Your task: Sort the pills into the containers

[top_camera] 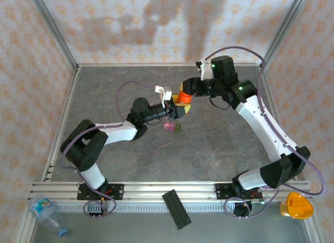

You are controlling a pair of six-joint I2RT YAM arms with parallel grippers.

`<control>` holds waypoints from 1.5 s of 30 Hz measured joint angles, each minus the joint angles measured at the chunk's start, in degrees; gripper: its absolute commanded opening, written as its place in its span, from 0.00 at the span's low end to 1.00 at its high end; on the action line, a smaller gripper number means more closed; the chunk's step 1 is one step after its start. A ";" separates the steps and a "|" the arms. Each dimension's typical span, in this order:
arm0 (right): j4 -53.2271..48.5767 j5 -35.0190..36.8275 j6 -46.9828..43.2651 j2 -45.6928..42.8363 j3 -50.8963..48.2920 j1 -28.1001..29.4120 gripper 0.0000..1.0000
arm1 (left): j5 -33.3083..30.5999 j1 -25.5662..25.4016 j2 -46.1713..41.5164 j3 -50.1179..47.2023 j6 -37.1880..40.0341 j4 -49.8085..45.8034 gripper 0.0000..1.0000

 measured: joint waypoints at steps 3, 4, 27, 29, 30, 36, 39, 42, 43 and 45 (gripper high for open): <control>3.15 1.46 3.08 -0.52 -2.84 0.37 0.41 | -2.97 -0.39 -0.07 -0.90 2.54 -0.87 0.00; 4.00 2.05 4.15 -0.52 -3.63 0.55 0.41 | -3.98 -0.52 -0.15 -1.29 3.43 -1.20 0.00; 7.08 7.06 13.99 2.36 -1.53 3.28 0.45 | -20.22 -3.04 -6.03 -3.58 21.97 -8.85 0.00; 5.86 7.23 13.86 2.38 -0.50 3.28 0.52 | -20.22 -3.10 -6.03 -3.72 21.94 -7.78 0.00; 5.33 7.30 13.73 2.38 0.02 3.28 0.57 | -20.24 -3.19 -6.03 -3.78 21.94 -6.93 0.00; 2.71 8.17 13.25 2.34 2.05 2.29 0.77 | -20.22 -3.41 -6.05 -3.78 21.90 -4.04 0.00; 2.29 8.55 12.96 1.92 2.40 1.16 0.80 | -20.17 -3.41 -6.05 -3.78 21.73 -3.21 0.00; 1.90 8.61 11.91 0.50 2.40 0.13 0.81 | -19.30 -3.41 -6.05 -3.78 21.27 -3.17 0.00; 1.79 8.55 11.23 -0.24 2.40 -0.22 0.81 | -18.58 -3.41 -6.05 -3.78 20.94 -3.17 0.00; 1.68 8.04 9.16 -1.77 2.40 -0.79 0.81 | -16.79 -3.39 -6.05 -3.78 20.24 -3.17 0.00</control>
